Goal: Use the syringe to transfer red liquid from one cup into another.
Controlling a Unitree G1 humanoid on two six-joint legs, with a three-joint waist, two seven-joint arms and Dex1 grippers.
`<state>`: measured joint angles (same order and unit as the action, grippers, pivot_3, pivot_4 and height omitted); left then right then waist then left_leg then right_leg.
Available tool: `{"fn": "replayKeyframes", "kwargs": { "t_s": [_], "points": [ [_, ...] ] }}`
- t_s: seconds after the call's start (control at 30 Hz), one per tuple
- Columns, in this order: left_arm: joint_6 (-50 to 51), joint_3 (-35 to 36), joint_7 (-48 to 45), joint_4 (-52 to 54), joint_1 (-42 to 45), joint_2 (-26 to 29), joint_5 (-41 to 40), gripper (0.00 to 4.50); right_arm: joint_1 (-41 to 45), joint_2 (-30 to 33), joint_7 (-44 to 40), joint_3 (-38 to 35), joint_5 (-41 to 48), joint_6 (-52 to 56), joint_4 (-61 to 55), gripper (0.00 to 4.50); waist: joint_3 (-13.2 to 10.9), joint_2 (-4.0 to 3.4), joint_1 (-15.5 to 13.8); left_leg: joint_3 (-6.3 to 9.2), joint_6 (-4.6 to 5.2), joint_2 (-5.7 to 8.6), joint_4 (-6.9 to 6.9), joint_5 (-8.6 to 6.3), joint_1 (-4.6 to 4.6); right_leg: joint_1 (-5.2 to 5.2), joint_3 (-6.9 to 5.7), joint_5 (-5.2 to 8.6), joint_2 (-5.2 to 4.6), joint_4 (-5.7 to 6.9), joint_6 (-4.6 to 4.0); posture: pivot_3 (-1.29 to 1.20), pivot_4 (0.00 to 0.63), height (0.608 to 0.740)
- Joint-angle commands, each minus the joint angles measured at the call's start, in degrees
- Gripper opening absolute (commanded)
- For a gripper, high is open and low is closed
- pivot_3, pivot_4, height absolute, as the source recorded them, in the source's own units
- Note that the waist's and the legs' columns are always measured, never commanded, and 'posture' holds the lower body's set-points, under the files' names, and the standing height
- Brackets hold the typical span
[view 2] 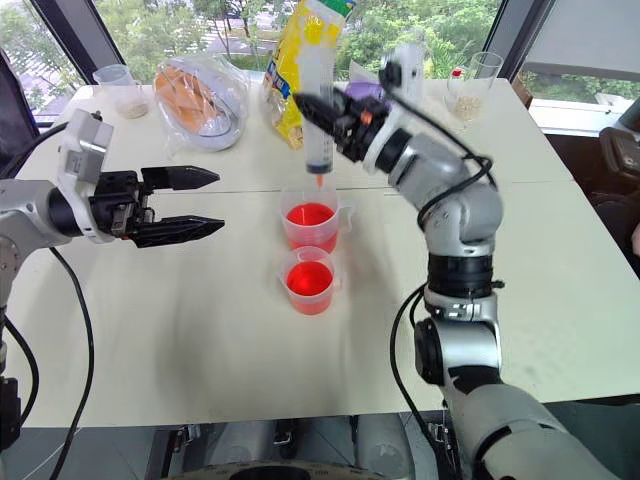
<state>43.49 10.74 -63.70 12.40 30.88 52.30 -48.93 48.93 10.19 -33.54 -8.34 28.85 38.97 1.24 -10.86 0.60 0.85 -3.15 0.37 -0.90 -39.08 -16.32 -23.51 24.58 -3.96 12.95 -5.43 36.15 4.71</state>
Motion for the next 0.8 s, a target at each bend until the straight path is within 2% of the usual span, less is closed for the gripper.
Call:
{"fn": "replayKeyframes", "kwargs": {
  "t_s": [0.03, 0.33, 0.8],
  "points": [
    [-0.71, 0.88, -0.53, -0.05, 1.94, 0.55, 0.38, 4.50, -2.24, -1.30, -1.58, 2.13, -1.19, -6.89, 0.07, 1.41, 0.00, -0.01, 0.07, 0.01, -0.01, 0.00, 0.00, 0.01, 0.00, 0.00, 0.00, 0.00, 0.00, 0.01, 0.00, 0.00, 0.150, 0.740],
    [-1.29, -0.99, 1.92, -2.86, 6.45, -4.35, 2.00, 4.50, -9.18, -0.65, -4.09, 8.72, -4.73, -12.67, -0.46, 1.41, 0.00, -0.01, 0.01, 0.01, -0.05, -0.01, -0.01, 0.03, 0.02, 0.01, 0.00, 0.00, 0.01, 0.04, 0.00, 0.00, 0.150, 0.740],
    [-7.34, -7.22, 10.56, -16.55, 18.43, -17.88, 13.75, 4.50, -12.18, 2.89, -7.74, 13.02, -7.75, -15.57, -0.93, 1.41, 0.01, 0.01, -0.11, 0.02, -0.07, 0.06, -0.03, 0.04, 0.04, -0.02, -0.01, -0.01, 0.03, 0.05, 0.01, 0.00, 0.150, 0.740]
  ]
}}
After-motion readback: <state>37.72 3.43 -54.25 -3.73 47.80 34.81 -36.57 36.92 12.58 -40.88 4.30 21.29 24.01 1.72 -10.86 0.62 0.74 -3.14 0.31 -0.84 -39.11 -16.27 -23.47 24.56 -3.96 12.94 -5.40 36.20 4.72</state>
